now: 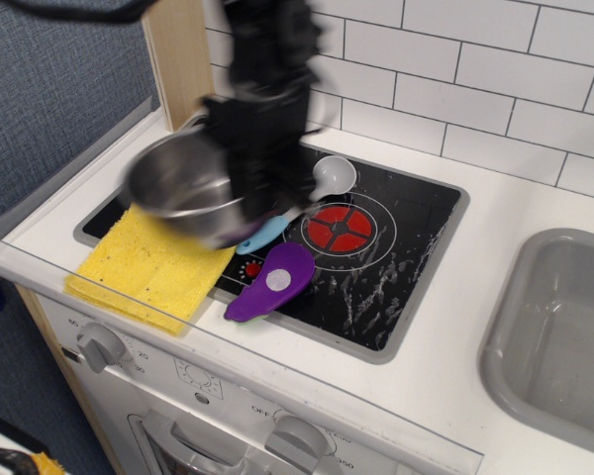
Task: Move the bowl to upper right of cooktop
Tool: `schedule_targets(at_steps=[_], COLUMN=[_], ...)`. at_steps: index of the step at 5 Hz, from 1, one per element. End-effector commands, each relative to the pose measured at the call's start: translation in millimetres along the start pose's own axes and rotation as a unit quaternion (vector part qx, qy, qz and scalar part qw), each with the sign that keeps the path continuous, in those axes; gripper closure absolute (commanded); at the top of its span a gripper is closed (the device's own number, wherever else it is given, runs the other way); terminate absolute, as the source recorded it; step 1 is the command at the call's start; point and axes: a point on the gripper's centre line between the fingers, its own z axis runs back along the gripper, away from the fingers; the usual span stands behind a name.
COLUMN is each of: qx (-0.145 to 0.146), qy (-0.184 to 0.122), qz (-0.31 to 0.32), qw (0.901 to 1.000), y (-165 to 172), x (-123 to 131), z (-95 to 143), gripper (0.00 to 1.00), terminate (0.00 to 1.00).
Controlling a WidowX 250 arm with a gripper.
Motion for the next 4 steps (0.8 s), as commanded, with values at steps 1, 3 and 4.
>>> schedule_targets(at_steps=[1,3,4], qx=[-0.011,-0.04,-0.045], qy=[-0.064,-0.051,-0.036], qz=[-0.138,-0.167,-0.164], qw=[0.9883,0.9838,0.9849], y=[-79,-87,-80], x=[45,50,44], z=[29,-4,-10], gripper=[1.0,1.0,0.0], terminate=[0.0,0.0,0.0])
